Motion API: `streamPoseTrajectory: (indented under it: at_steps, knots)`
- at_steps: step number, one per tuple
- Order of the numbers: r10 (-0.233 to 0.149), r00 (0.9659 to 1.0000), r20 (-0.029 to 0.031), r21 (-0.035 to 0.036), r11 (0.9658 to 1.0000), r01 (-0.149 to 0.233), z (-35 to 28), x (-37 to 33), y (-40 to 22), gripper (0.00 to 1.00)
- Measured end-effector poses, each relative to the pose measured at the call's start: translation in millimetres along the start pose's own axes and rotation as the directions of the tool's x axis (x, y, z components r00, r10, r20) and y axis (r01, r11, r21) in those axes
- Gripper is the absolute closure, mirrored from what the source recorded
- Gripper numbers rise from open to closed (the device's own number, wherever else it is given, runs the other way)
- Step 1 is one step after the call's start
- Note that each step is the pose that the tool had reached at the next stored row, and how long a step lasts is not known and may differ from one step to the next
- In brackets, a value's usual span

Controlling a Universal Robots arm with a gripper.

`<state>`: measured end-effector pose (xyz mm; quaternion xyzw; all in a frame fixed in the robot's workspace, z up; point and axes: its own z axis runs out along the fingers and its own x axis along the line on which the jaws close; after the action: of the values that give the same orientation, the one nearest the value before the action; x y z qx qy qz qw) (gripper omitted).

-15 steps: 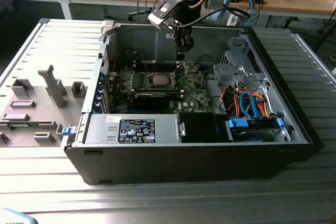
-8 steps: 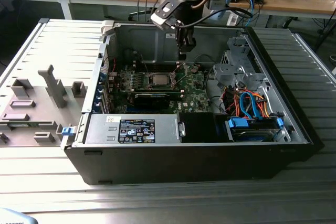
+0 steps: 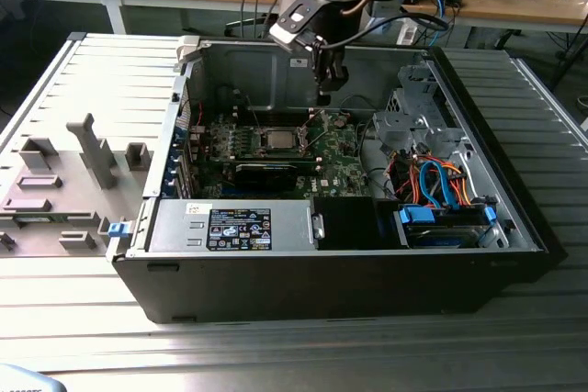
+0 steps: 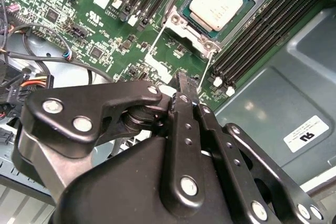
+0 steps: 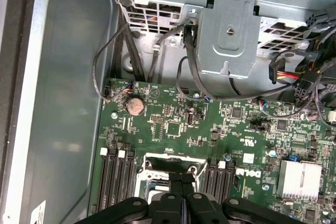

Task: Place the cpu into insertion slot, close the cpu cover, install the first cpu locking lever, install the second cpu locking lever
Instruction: 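Close the cpu cover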

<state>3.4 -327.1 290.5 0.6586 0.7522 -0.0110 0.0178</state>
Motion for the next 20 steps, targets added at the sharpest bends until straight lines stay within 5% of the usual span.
streamPoseTrajectory:
  at_steps: [20]
  knots:
    - [0.000,1.0000,-0.0001,0.0000,1.0000,0.000,0.8,-2.2,16.9,0.89]
